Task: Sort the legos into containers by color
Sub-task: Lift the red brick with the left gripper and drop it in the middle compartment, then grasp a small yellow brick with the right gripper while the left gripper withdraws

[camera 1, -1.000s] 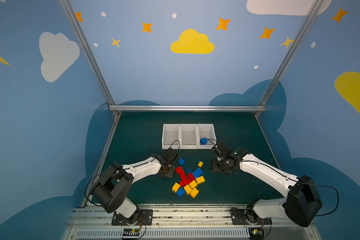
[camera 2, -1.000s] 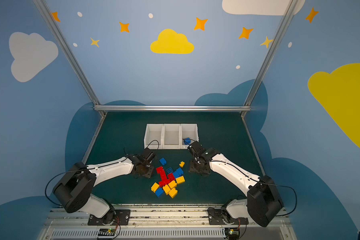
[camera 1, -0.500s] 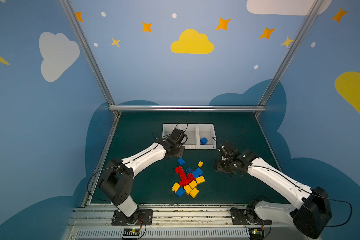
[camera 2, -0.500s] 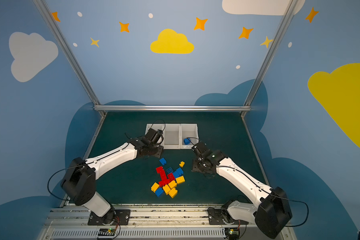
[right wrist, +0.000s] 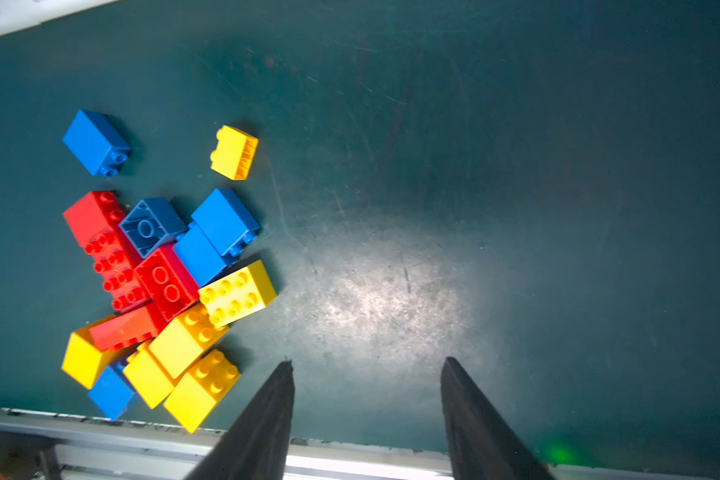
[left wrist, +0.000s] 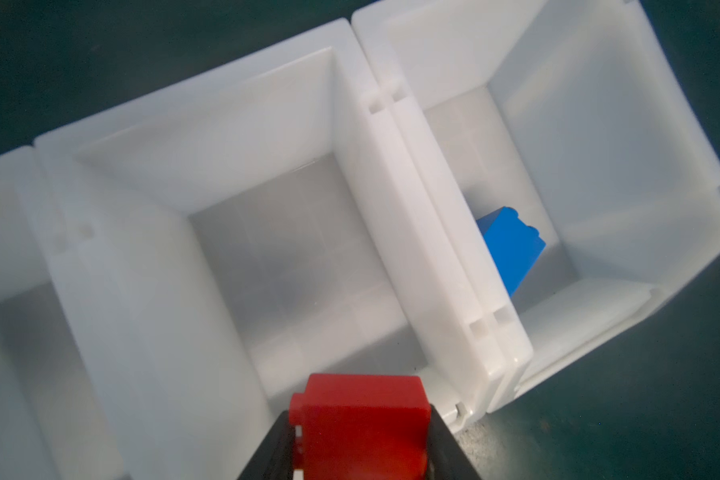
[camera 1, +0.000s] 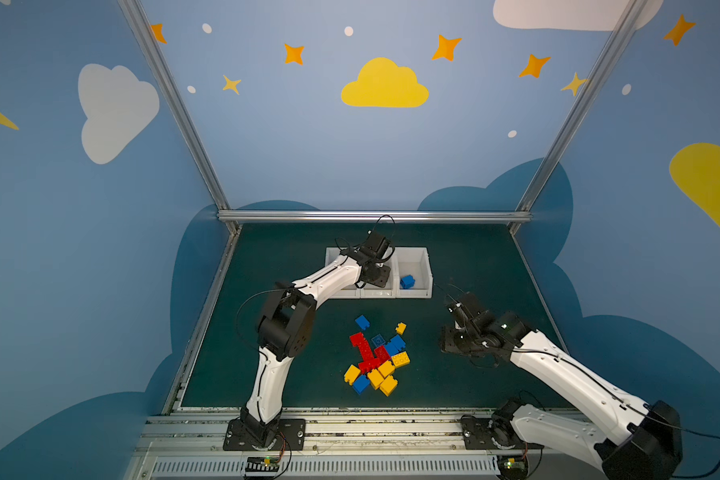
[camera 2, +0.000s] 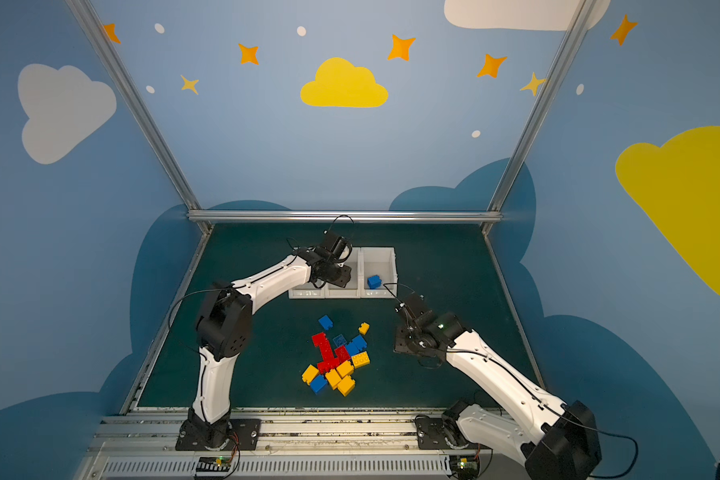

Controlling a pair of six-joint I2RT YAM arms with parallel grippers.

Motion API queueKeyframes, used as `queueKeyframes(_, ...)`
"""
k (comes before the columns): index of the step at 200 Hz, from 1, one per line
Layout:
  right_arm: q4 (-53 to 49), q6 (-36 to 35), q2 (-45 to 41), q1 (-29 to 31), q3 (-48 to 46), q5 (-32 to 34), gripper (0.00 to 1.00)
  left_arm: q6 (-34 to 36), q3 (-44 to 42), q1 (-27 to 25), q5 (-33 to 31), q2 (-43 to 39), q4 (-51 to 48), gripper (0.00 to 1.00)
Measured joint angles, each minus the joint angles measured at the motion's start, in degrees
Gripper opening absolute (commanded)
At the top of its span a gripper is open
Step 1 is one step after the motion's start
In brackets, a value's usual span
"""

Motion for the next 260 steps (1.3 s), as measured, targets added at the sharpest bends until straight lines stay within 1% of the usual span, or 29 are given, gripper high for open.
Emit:
queueKeyframes(19,0.24,0.70,-1.88,-0.22,-1.66,1.36,0.58,0.17,1.51,0.20,0.26,0.83,-0.81,0.51)
queueKeyframes(61,3.41,1.60,-8.44,-0.26,-6.71,3.67,0.59,0.11,2.29,0.74,0.74,0.98,-1.66,0.67)
queueKeyframes(92,4.33,1.40,-13.33,-0.37,-8.52,4.81,0.59,-0.39,1.22,0.79,1.25,0.37,-1.46,0.72)
queueKeyframes(119,4.57,0.48,-14.78,-0.52,-8.52,4.74,0.60,-1.16,-3.02,0.79,2.36,-3.28,-1.29,0.76)
queueKeyframes(148,5.14,-1.31,-13.29,-0.59,-8.52,3.06,0.60,-2.49,-9.55,0.76,3.67,-10.51,0.17,0.78)
queueKeyframes(192,7.28,-3.80,-8.07,-0.59,-8.52,-2.64,0.59,-6.99,-18.73,0.52,3.98,-20.70,2.75,0.80)
queueKeyframes(231,9.31,-5.42,-1.57,-0.57,-6.84,-7.98,0.59,-11.50,-26.93,-1.51,1.75,-27.26,4.33,0.82)
queueKeyframes(260,9.75,-5.86,3.93,-0.57,-3.04,-8.85,0.59,-14.03,-33.90,-3.74,0.24,-33.20,5.86,0.83)
